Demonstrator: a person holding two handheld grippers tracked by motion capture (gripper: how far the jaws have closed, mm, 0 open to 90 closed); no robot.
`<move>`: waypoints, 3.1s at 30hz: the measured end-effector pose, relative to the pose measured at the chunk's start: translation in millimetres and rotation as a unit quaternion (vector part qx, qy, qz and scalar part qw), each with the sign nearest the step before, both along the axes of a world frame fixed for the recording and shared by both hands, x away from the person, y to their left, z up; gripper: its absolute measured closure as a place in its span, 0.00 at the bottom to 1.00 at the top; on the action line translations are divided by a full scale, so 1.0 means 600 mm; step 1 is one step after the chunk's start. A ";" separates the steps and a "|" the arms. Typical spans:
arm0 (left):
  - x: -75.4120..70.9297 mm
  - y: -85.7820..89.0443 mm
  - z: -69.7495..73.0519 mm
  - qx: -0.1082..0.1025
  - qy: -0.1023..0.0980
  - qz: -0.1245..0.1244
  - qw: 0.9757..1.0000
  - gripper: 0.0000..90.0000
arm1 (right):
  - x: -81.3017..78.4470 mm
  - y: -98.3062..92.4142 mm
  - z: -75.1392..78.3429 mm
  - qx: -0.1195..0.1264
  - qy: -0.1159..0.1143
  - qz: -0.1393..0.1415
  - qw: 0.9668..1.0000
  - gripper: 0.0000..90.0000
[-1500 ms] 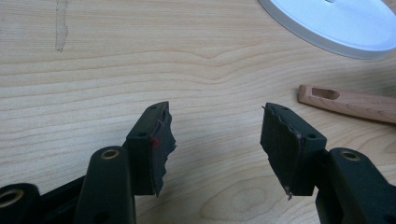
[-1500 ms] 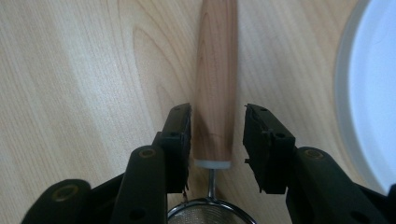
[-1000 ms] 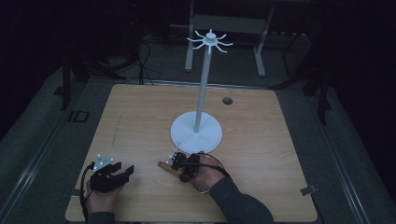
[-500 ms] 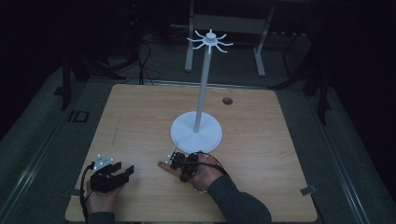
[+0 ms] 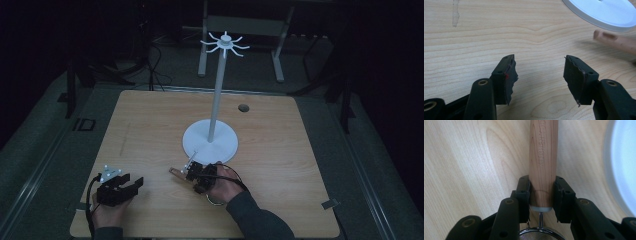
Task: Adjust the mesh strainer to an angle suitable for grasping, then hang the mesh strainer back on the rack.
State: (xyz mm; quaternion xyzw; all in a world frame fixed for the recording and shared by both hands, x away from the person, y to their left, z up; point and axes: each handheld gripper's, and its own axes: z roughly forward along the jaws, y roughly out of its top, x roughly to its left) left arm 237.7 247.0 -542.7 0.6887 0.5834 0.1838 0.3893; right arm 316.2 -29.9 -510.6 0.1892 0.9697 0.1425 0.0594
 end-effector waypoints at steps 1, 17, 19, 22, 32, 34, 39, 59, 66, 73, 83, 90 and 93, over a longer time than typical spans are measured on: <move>0.000 0.000 0.000 0.001 0.001 0.000 1.000 0.48 | 0.000 -0.004 0.003 0.006 -0.005 -0.003 1.000 0.77; 0.000 -0.001 0.000 0.001 0.001 0.000 1.000 0.48 | 0.003 -0.067 0.036 0.119 -0.070 -0.067 0.988 0.77; 0.000 -0.001 0.000 0.001 0.001 -0.001 1.000 0.48 | 0.001 -0.071 0.037 0.133 -0.076 -0.079 0.985 0.77; 0.000 -0.002 0.000 0.003 0.001 -0.001 1.000 0.48 | 0.000 -0.078 0.037 0.155 -0.083 -0.092 0.980 0.77; 0.000 -0.002 0.000 0.002 0.001 -0.001 1.000 0.48 | -0.001 -0.102 0.053 0.206 -0.131 -0.137 0.960 0.77; 0.000 -0.002 0.000 0.003 0.001 -0.001 1.000 0.48 | 0.001 -0.107 0.057 0.218 -0.128 -0.143 0.957 0.77; 0.000 -0.002 -0.001 0.002 0.001 -0.001 1.000 0.48 | 0.002 -0.118 0.063 0.234 -0.142 -0.153 0.949 0.77; 0.000 -0.002 0.000 0.003 0.000 -0.001 1.000 0.48 | 0.002 -0.146 0.118 0.284 -0.207 -0.172 0.920 0.77; 0.000 -0.001 0.000 0.002 0.000 -0.001 1.000 0.48 | 0.003 -0.150 0.135 0.298 -0.217 -0.178 0.913 0.77; 0.000 -0.001 0.000 0.003 0.001 -0.001 1.000 0.48 | 0.006 -0.151 0.151 0.310 -0.225 -0.179 0.906 0.77; 0.000 -0.001 0.000 0.003 0.001 -0.002 1.000 0.48 | 0.009 -0.153 0.171 0.320 -0.238 -0.182 0.899 0.77; 0.000 -0.001 0.000 0.003 0.001 -0.002 1.000 0.48 | 0.009 -0.154 0.182 0.324 -0.248 -0.184 0.894 0.77; 0.000 -0.002 0.000 0.003 0.000 -0.002 1.000 0.48 | 0.011 -0.155 0.184 0.325 -0.249 -0.185 0.893 0.77</move>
